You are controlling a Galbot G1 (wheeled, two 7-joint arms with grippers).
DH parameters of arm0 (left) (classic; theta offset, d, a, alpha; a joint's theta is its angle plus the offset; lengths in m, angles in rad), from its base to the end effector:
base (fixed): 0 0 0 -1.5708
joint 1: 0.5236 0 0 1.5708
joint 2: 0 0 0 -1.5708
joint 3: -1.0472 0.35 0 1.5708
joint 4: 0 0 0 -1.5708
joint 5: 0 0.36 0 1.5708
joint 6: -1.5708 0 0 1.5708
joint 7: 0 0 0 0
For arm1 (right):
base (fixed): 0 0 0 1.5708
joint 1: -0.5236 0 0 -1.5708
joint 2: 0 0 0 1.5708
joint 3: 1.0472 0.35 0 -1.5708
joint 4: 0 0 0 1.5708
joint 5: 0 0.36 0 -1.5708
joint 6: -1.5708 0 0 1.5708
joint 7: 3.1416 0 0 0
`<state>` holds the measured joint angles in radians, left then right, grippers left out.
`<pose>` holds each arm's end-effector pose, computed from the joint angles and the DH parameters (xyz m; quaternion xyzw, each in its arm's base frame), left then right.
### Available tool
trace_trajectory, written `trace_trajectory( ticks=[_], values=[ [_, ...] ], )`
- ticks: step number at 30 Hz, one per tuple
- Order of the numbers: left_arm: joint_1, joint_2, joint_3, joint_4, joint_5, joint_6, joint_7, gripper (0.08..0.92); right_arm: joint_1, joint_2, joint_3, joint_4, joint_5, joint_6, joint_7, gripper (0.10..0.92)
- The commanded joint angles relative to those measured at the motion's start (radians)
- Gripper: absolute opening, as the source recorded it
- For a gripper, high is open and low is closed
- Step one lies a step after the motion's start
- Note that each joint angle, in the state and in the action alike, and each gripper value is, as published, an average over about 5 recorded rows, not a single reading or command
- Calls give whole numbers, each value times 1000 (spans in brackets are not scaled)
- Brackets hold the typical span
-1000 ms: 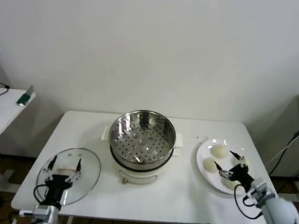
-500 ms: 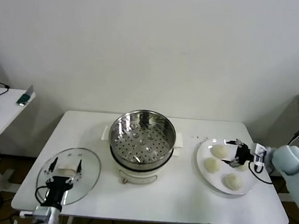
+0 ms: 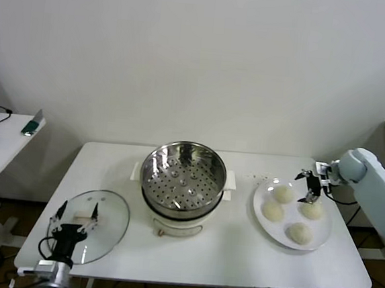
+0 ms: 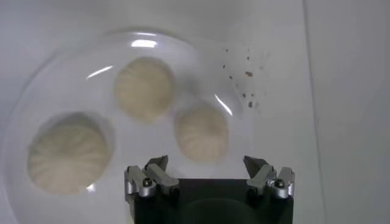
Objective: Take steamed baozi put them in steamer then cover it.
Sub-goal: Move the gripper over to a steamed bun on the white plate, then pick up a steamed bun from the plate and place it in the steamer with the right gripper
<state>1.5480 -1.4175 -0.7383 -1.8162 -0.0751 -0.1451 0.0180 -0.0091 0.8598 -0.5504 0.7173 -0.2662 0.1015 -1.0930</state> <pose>0.1802 0.1136 -0.3815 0.0617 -0.9941 -0.0777 0.0441 0.5798 -0.2478 -0.2109 0.4576 -0.5883 0.5364 0.3960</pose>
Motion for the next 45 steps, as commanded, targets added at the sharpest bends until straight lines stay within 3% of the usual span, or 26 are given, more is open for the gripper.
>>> trace_trajectory(
  ticks=[1,24,33,45],
  values=[
    [1,15,-9,13,-18,4,-3,823,116,126,-116,-192,-63,30,-41,823],
    [-11,37,-21,56,-26,-3,-8,823,80,290,-39,-389,-214,89,3,821],
    [-9,41,-23,58,-25,-6,-9,823,81,313,-8,-420,-246,100,8,709],
    [-2,39,-35,58,-25,-10,-10,823,100,297,-21,-380,-215,114,-13,696]
  ],
)
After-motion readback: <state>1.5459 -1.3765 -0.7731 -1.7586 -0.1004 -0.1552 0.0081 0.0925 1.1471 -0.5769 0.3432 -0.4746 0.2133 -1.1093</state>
